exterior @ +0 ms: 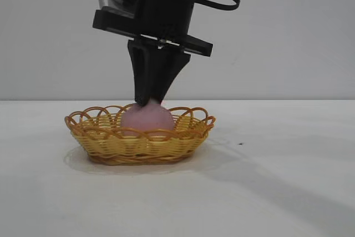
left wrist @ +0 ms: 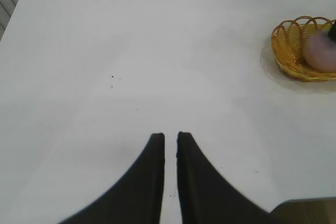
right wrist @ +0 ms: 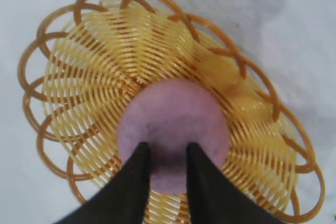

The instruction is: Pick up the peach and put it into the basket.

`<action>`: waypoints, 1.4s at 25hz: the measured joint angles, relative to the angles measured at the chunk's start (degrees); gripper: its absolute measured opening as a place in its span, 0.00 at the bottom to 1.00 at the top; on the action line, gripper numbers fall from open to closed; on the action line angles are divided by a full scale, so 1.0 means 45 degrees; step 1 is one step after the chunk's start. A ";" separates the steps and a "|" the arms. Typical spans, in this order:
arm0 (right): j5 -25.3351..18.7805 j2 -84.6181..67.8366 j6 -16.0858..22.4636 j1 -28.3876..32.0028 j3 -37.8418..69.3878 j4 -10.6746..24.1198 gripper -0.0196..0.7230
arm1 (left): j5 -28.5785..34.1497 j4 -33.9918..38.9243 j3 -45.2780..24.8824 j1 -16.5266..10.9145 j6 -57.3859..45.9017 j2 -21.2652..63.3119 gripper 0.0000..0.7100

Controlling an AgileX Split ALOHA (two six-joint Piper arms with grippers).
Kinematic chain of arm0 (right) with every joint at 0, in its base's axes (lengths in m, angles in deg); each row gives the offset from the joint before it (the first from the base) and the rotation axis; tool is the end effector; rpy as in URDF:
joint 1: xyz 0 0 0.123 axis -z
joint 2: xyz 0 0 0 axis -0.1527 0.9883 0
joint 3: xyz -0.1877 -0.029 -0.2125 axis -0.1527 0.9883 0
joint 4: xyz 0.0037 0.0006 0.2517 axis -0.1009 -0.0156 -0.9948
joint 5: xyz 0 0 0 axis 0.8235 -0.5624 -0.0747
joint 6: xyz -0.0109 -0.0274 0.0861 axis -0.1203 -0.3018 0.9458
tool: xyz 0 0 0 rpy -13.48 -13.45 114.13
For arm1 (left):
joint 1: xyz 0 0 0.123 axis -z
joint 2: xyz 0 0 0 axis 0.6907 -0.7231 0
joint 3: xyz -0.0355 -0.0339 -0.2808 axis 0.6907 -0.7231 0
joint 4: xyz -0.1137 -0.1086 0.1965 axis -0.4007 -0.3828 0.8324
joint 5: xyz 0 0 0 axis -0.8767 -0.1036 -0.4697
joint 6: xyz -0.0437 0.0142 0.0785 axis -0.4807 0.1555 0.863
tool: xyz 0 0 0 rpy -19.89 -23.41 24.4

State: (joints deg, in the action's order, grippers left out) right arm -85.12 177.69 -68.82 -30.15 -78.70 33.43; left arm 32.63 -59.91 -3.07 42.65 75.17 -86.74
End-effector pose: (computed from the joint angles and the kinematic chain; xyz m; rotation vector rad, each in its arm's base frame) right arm 0.3376 0.2973 0.2133 -1.1375 2.7298 0.3986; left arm -0.0087 -0.0030 0.2679 0.0154 2.1010 -0.0124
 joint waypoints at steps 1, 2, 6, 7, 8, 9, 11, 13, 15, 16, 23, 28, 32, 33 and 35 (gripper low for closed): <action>0.0153 -0.0277 0.0000 0.0061 0.0000 0.0074 0.53 | 0.0000 0.0000 0.0000 0.0000 0.0000 0.0000 0.05; 0.0389 -0.0590 0.0180 0.0298 0.0000 0.0234 0.53 | 0.0000 0.0000 0.0000 0.0000 0.0000 0.0000 0.05; 0.0823 -0.1139 0.1040 0.2150 0.0000 0.1038 0.57 | 0.0000 0.0000 0.0000 0.0000 0.0000 0.0000 0.05; 0.0846 -0.1080 0.1247 0.2749 0.0000 0.1149 0.57 | 0.0000 0.0000 0.0000 0.0000 0.0000 0.0000 0.05; 0.0842 -0.0985 0.1503 0.3488 0.0000 0.1214 0.57 | 0.0000 0.0000 0.0000 0.0000 0.0000 0.0000 0.05; 0.0810 -0.0839 0.1713 0.4217 0.0000 0.1278 0.57 | 0.0000 0.0000 0.0000 0.0000 0.0000 0.0000 0.05; 0.0709 -0.0519 0.1912 0.5393 0.0000 0.1304 0.57 | 0.0000 0.0000 0.0000 0.0000 0.0000 0.0000 0.05; 0.0610 -0.0269 0.1973 0.6271 0.0000 0.1304 0.57 | 0.0000 0.0000 0.0000 0.0000 0.0000 0.0000 0.05; 0.0634 -0.0126 0.1993 0.6733 0.0000 0.1256 0.57 | 0.0000 0.0000 0.0000 0.0000 0.0000 0.0000 0.05; 0.0667 -0.0104 0.2023 0.6910 0.0000 0.1256 0.57 | 0.0000 0.0000 0.0000 0.0000 0.0000 0.0000 0.05; 0.0988 -0.1069 0.2414 0.7298 0.1091 0.1107 0.57 | 0.0000 0.0000 0.0000 0.0000 0.0000 0.0000 0.05; 0.2061 -0.4241 0.2245 0.7298 0.4996 0.1067 0.57 | 0.0000 0.0000 0.0000 0.0000 0.0000 0.0000 0.05; 0.1842 -0.6927 0.1864 0.7298 0.8639 0.1067 0.57 | 0.0000 0.0000 0.0000 0.0000 0.0000 0.0000 0.05; 0.1584 -0.7411 0.1846 0.7298 0.9465 0.1093 0.57 | 0.0000 0.0000 0.0000 0.0000 0.0000 0.0000 0.05; 0.1044 -0.8405 0.1804 0.7298 1.0866 0.1093 0.57 | 0.0000 0.0000 0.0000 0.0000 0.0000 0.0000 0.05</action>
State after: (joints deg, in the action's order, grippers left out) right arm -80.42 139.87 -60.70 2.69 -29.80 38.35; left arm 32.63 -59.91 -3.07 42.65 75.17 -86.74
